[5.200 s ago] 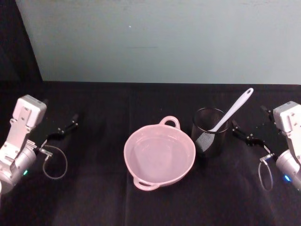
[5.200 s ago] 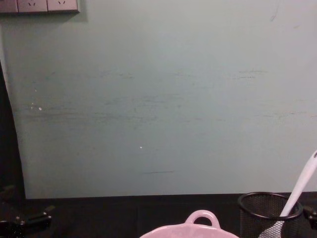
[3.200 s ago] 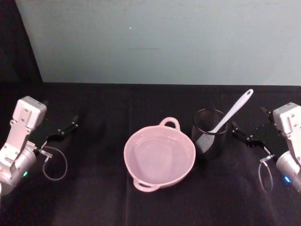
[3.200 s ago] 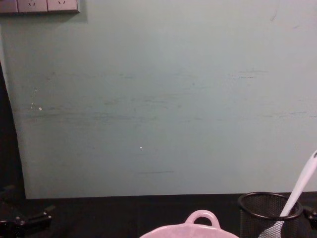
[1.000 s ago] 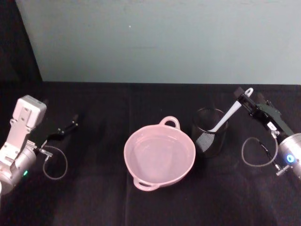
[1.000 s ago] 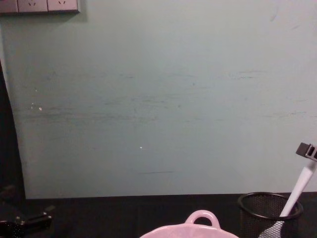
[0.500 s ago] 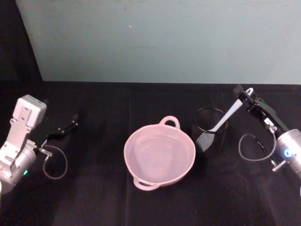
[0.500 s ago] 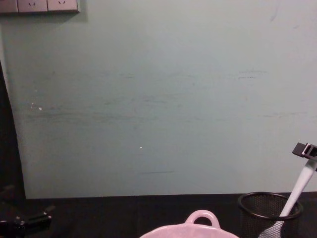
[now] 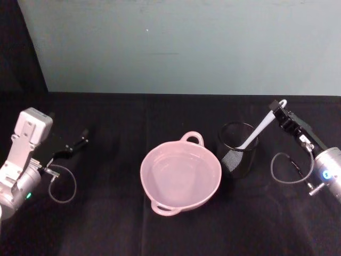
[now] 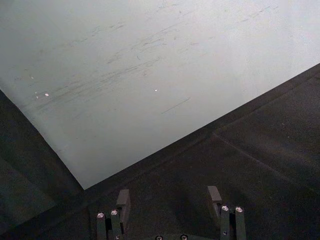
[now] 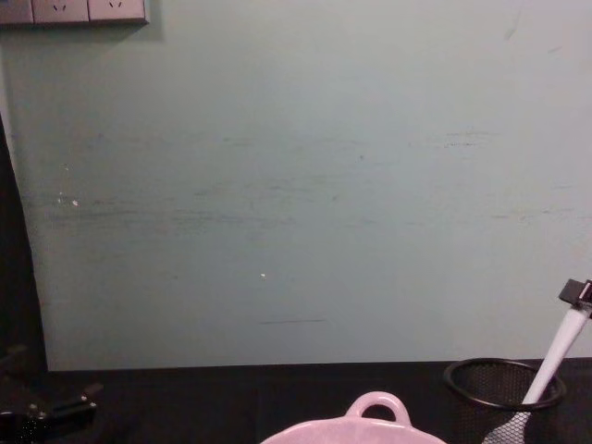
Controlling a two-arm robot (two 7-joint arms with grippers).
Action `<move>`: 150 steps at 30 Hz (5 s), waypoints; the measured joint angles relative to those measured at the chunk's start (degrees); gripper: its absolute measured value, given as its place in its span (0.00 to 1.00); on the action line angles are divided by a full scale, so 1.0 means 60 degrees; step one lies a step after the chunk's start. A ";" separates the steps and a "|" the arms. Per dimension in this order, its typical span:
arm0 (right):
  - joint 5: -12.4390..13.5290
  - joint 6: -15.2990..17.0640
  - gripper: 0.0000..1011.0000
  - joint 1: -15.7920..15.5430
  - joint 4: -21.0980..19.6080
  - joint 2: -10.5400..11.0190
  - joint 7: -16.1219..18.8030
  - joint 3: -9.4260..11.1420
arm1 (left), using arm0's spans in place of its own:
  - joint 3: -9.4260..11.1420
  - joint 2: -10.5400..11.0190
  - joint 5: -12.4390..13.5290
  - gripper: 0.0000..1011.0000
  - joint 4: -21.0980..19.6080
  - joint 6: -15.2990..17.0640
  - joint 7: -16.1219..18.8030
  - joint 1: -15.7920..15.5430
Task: Use the one hand to pick up the spoon and stir the clear water in the bowl.
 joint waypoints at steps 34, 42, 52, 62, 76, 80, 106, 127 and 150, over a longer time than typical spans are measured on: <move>-0.3354 0.0558 0.11 0.0758 -0.2843 0.1634 0.0509 -0.0734 | 0.0000 -0.0001 0.0001 0.99 0.0000 0.0000 0.0000 0.0000; -0.3321 0.1069 0.11 0.1076 -0.3335 0.1853 0.0665 -0.0654 | 0.0001 0.0000 0.0000 0.99 0.0000 0.0000 0.0000 0.0000; -0.3267 0.1090 0.11 0.1090 -0.3354 0.1846 0.0666 -0.0627 | 0.0000 -0.0001 0.0000 0.99 0.0000 0.0000 0.0000 0.0000; -0.3270 0.1068 0.11 0.1075 -0.3329 0.1838 0.0663 -0.0634 | 0.0001 0.0000 0.0000 0.99 0.0000 0.0000 0.0000 0.0000; -0.3416 0.1006 0.11 0.0995 -0.3824 0.1712 0.0849 -0.1206 | 0.0000 0.0000 0.0000 0.99 0.0000 -0.0001 0.0000 0.0000; -0.3647 0.0966 0.11 0.1142 -0.3772 0.1487 0.0973 -0.1708 | 0.0000 0.0000 0.0000 0.99 0.0001 0.0000 0.0000 -0.0001; -0.4797 0.0095 0.11 0.1037 -0.1926 0.0200 0.1707 -0.3080 | 0.0000 0.0000 0.0000 0.99 0.0000 0.0000 0.0000 -0.0001; -0.4832 -0.0403 0.11 0.1359 -0.0914 0.0001 0.1585 -0.2368 | 0.0000 0.0000 0.0000 0.99 0.0000 0.0000 0.0000 0.0000; -0.5706 -0.0149 0.11 0.0311 -0.2547 0.0166 0.1493 -0.2746 | 0.0001 0.0000 0.0000 0.99 0.0000 0.0000 0.0000 -0.0001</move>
